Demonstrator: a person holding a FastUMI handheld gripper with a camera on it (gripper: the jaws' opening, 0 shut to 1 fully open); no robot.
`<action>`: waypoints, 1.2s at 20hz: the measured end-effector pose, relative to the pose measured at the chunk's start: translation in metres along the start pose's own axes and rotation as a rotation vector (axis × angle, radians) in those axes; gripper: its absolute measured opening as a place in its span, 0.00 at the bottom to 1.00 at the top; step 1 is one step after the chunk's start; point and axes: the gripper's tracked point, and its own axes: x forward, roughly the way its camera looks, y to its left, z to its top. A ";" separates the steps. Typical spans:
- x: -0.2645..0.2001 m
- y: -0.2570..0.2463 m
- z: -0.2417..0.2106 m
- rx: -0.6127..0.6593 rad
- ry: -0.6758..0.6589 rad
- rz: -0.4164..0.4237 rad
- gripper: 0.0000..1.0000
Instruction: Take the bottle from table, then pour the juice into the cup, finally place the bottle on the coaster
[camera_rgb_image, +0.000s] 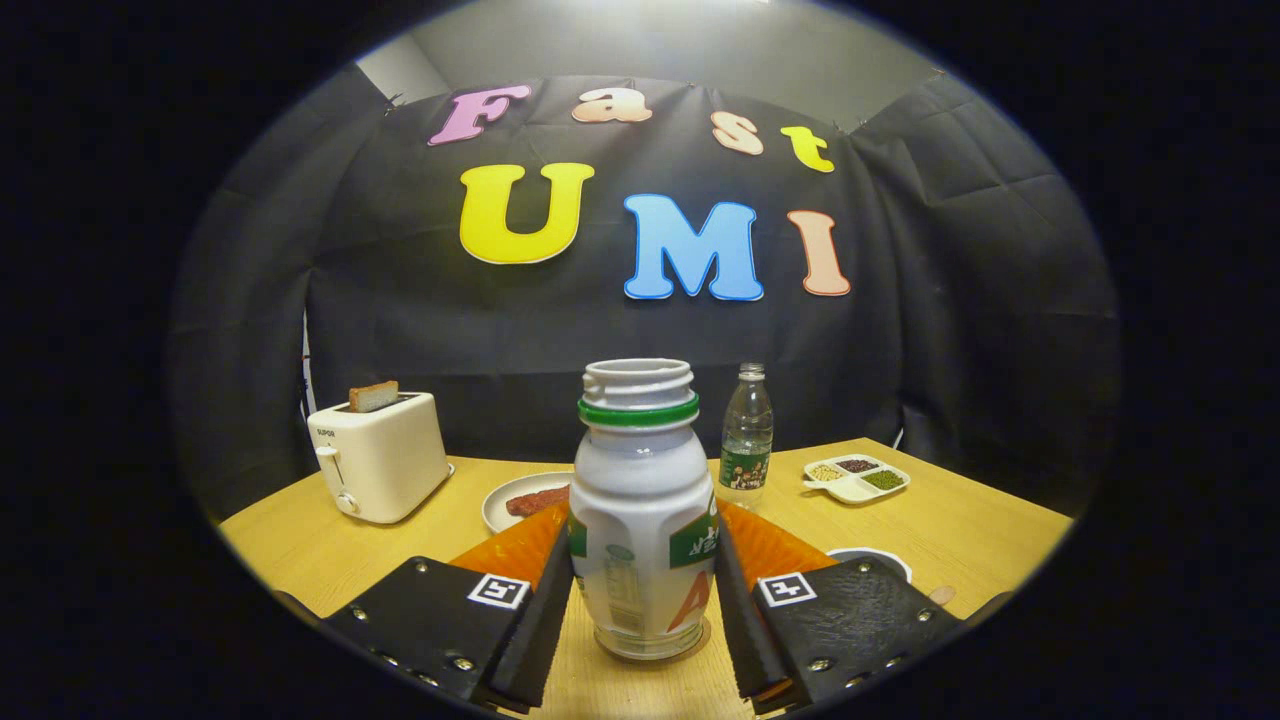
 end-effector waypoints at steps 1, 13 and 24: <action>0.005 -0.002 -0.006 0.007 0.009 0.003 0.68; 0.031 0.000 -0.038 0.015 0.056 0.039 0.68; 0.029 -0.002 -0.040 0.007 0.036 0.021 0.68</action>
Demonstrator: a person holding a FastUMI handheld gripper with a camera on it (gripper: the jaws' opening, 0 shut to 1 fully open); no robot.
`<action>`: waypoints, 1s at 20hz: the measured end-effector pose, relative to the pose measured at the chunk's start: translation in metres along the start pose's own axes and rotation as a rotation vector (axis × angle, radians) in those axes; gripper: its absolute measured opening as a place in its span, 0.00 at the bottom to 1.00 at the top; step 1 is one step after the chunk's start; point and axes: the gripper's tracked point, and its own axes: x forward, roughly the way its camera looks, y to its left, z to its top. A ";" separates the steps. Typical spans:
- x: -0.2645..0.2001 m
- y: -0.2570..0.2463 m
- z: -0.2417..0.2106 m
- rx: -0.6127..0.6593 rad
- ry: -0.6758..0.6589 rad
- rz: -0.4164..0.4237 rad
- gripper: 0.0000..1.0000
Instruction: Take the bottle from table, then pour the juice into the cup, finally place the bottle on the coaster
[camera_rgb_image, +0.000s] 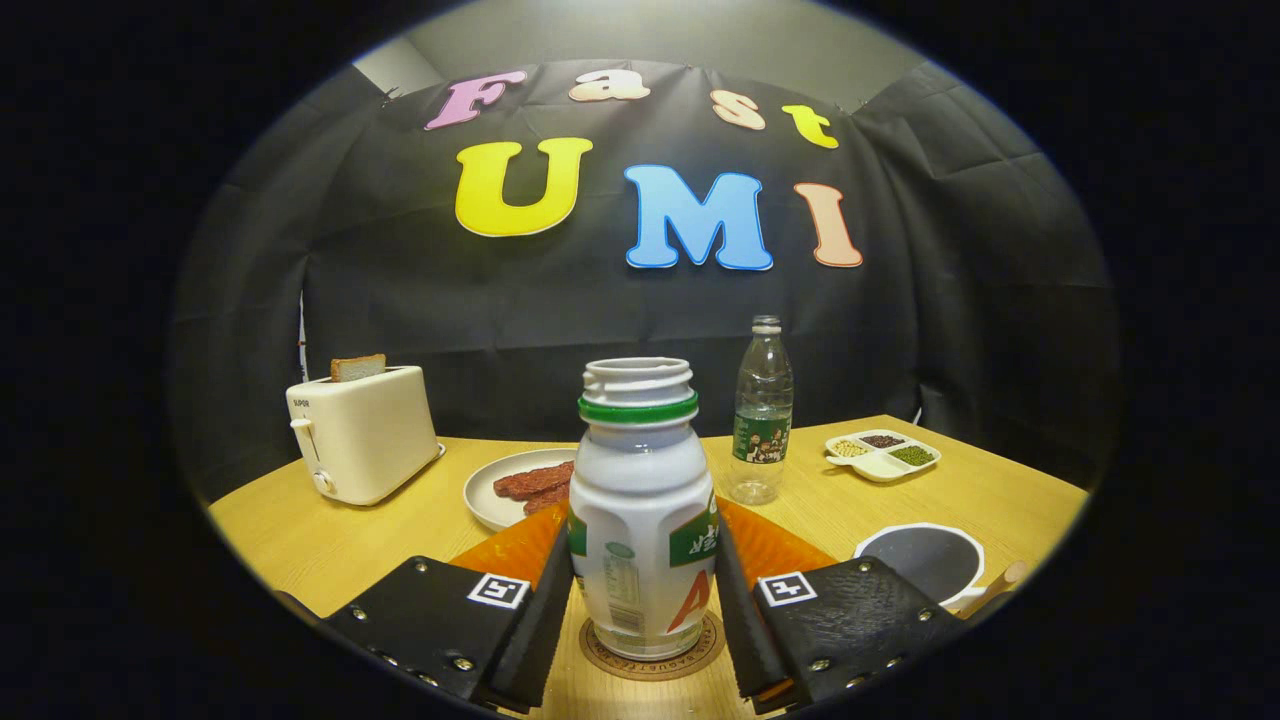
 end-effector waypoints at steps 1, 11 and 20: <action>0.001 0.002 0.000 0.005 0.002 0.005 0.68; -0.021 0.004 0.021 0.005 -0.033 0.032 0.97; -0.074 -0.001 0.106 0.044 -0.131 0.134 0.97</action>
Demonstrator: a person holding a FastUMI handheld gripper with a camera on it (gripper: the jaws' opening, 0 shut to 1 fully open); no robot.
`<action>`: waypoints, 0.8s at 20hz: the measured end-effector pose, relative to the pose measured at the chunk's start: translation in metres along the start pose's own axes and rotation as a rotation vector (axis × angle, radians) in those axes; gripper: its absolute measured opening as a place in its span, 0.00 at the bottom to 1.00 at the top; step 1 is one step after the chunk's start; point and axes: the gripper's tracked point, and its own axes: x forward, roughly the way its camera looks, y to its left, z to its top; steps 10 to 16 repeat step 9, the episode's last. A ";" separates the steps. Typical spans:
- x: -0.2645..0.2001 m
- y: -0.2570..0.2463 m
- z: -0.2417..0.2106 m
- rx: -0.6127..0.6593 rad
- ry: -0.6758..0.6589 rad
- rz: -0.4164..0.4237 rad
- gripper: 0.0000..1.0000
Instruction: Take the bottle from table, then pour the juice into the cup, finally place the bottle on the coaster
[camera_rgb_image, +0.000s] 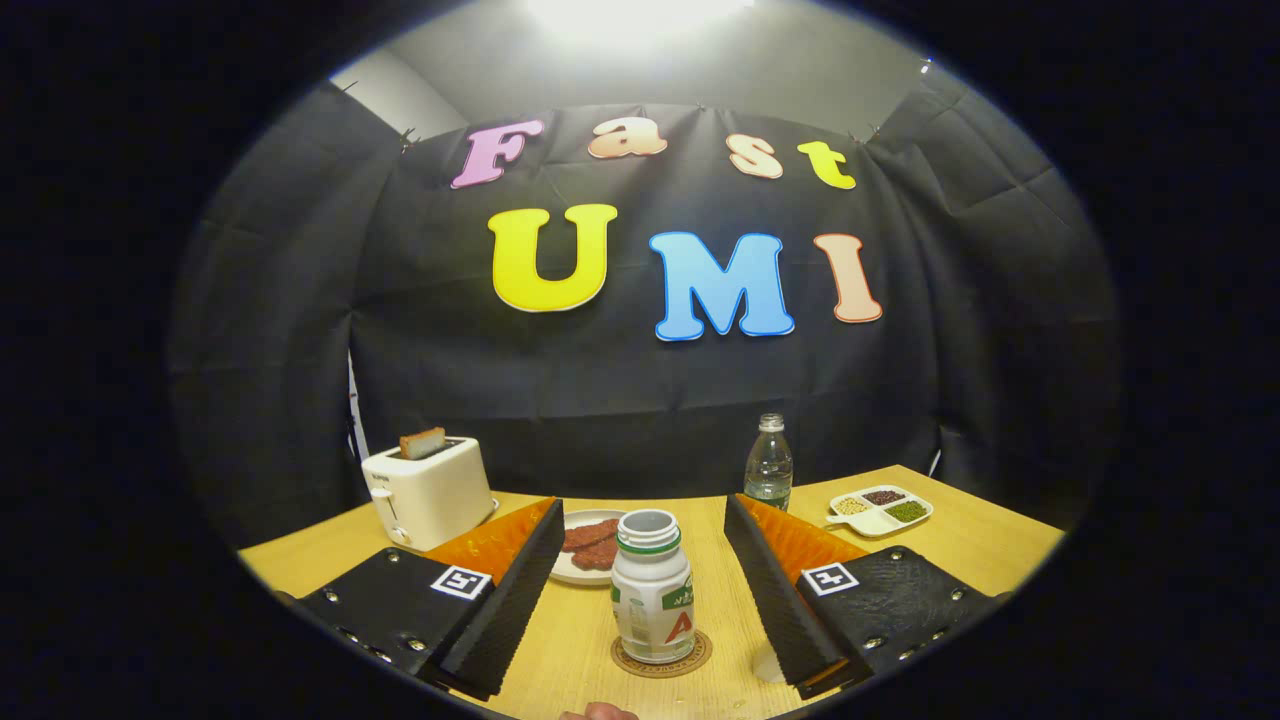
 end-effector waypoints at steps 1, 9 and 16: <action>-0.005 -0.002 0.009 0.015 -0.016 0.005 0.97; -0.042 -0.071 0.026 0.052 -0.096 -0.027 0.97; -0.042 -0.071 0.026 0.052 -0.096 -0.027 0.97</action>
